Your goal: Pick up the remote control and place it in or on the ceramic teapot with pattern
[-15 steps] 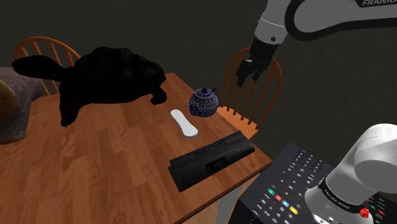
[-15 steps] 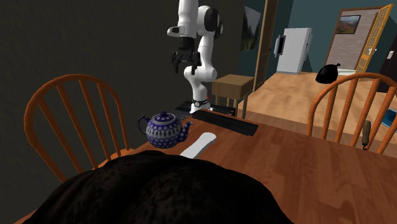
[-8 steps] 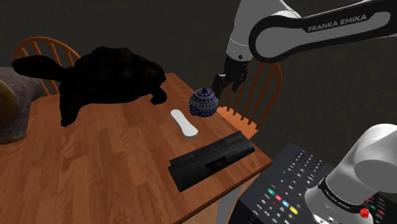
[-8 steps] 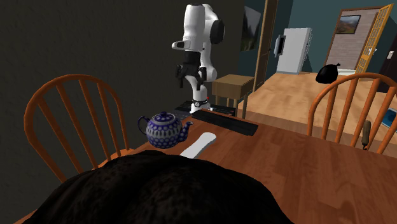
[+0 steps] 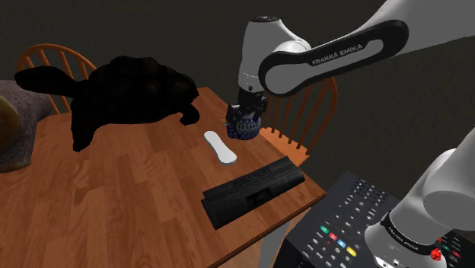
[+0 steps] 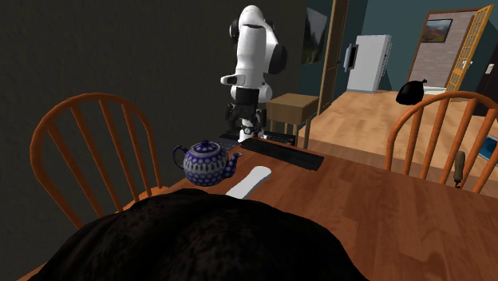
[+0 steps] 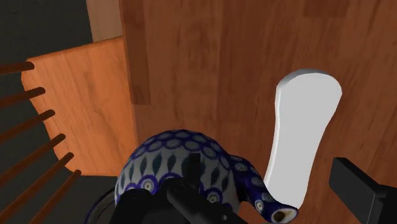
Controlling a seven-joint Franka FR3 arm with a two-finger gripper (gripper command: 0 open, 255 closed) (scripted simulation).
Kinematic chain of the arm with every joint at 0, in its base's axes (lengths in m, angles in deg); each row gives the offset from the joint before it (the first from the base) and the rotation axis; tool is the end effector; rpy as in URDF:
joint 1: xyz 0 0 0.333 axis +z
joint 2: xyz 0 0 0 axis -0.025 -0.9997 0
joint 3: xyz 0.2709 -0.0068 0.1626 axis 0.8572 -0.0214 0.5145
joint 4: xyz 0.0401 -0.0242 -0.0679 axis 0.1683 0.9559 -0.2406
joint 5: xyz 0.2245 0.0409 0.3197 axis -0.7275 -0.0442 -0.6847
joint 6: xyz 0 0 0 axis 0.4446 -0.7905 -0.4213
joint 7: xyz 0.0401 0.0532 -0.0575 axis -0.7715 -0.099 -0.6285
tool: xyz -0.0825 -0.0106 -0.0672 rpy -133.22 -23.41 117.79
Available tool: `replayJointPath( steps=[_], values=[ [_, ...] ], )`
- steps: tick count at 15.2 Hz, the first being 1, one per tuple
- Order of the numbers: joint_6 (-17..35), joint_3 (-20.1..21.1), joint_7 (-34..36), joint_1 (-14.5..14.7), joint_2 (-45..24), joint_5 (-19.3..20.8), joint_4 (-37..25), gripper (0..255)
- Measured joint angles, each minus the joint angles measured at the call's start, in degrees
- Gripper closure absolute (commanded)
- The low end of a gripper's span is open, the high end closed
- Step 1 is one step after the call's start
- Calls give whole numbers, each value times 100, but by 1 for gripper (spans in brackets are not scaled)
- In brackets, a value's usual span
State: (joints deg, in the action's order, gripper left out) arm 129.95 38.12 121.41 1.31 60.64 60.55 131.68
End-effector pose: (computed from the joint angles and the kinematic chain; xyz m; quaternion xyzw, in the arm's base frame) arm 0.5162 0.2024 0.4536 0.9938 -0.0753 0.0804 0.0141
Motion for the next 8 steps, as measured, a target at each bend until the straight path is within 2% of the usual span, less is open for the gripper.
replayJointPath(
  steps=[2,8],
  values=[
    [129,61,312,55,-410,227,-183,0],
    [51,31,1118,393,-1926,953,-1463,0]
  ],
)
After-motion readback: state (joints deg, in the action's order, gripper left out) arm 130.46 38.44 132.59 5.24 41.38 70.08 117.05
